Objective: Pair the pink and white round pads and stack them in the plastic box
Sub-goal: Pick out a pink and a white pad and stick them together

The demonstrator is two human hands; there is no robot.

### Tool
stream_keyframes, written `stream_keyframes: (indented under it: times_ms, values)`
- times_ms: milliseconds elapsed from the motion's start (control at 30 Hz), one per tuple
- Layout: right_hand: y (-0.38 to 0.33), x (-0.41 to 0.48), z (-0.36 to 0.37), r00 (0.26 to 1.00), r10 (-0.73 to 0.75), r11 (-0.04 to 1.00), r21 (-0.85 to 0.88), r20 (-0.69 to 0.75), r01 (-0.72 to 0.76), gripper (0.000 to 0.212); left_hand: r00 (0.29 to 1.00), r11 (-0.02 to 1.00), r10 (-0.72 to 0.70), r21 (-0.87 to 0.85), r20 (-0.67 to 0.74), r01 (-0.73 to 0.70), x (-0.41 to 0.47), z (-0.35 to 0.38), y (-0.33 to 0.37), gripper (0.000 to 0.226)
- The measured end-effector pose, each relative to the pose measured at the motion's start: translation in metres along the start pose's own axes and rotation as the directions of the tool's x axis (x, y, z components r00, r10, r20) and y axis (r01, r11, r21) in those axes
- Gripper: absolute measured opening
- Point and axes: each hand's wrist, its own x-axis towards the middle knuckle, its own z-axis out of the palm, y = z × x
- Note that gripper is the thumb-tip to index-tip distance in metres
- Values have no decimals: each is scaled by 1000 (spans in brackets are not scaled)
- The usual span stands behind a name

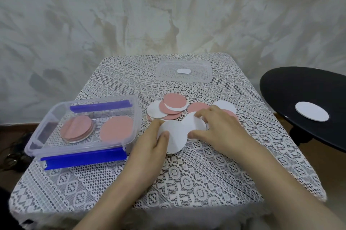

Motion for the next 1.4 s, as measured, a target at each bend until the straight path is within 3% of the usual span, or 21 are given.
stream_keyframes:
  times_ms: [133,333,433,533,633,733,900,1100,1400]
  values:
    - [1,2,-2,997,0,992,122,-71,9,32,1000,1000,-10,1,-5,10,1,0,-1,21]
    - [13,1,-2,998,-18,941,337,-66,39,7,999,1000,-2,11,-32,2,1,1,-3,22]
    - [13,-3,-8,991,-4,882,466,-134,67,12,999,1000,0,-4,-43,-1,1,2,-4,22]
    - [7,-13,-9,997,-23,820,570,-73,60,14,999,1000,15,-24,-32,-15,-2,2,-4,26]
    - [-6,-24,-1,998,-67,821,569,11,49,15,1000,997,19,-70,-4,-20,-9,4,-1,25]
    - [-15,-31,9,994,-112,838,539,9,89,15,999,994,52,-94,16,-50,-14,4,3,21]
    - [-18,-38,16,983,-181,836,523,-27,168,8,997,995,83,51,-5,-83,-17,2,-1,24]
    - [-15,-50,4,958,-263,952,133,-116,277,18,992,947,117,306,-54,-95,-20,-2,4,13]
    - [-18,-56,10,934,-318,922,177,-164,345,11,974,918,219,349,-48,-189,-27,-3,9,5]
